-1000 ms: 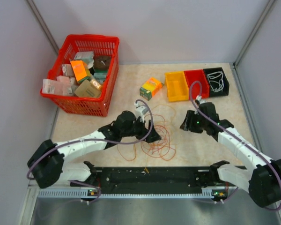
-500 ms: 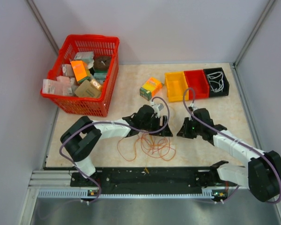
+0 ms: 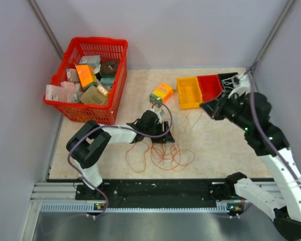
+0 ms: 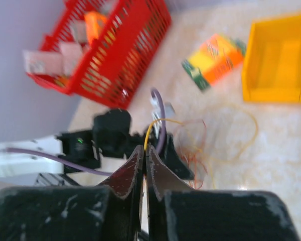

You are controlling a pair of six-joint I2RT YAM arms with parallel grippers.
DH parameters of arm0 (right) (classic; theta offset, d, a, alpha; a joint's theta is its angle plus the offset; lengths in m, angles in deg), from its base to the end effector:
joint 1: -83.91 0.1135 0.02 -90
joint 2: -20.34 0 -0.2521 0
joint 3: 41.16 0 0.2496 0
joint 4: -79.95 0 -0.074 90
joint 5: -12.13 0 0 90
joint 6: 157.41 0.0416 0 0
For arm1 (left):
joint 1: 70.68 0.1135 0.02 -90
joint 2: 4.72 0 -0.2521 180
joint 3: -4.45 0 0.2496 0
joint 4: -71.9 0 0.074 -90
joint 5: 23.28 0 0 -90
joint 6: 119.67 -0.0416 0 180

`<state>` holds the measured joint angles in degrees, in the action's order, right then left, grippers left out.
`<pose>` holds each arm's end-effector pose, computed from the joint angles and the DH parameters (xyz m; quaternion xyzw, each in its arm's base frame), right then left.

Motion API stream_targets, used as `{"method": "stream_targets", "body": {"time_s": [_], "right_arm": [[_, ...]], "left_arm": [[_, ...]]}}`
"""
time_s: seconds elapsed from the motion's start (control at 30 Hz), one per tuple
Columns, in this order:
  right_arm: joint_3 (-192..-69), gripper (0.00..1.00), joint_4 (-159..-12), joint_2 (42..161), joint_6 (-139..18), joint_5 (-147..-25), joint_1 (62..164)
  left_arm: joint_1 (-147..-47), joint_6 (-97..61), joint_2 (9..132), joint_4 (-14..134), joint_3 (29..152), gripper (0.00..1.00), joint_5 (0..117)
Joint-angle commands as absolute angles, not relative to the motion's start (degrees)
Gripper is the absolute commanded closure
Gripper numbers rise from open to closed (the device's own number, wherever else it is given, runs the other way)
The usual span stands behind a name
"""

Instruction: Untangle the cables

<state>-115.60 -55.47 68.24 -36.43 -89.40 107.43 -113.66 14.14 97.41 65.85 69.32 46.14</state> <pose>0.1648 0.0808 0.3765 -0.0065 0.8073 0.3399 0.4824 0.2489 -0.2519 0.1314 0.0642 0.9039 -0.3870 0.1706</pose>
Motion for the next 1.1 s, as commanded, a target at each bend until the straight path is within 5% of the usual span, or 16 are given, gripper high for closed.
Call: {"method": "stream_targets", "body": {"time_s": [0.0,0.53,0.83,1.07], "right_arm": [[-132.2,1.00,-47.1,68.7,-39.2,-85.9,108.0],[-185.8,1.00,-41.2,82.0,-51.4,-70.7,108.1],[-184.8,1.00,-42.1,81.7,-59.0,-55.3,108.0],[-165.5,1.00,-44.2,76.9,-51.9,-75.1,108.0]], "left_arm": [[-111.6,13.4,93.7,67.9,64.7,0.38,46.9],[-109.2,10.5,85.6,68.7,58.2,0.39,48.4],[-108.9,7.2,80.5,66.3,57.2,0.38,50.0],[-110.0,-2.9,69.0,65.8,60.8,0.19,41.3]]}}
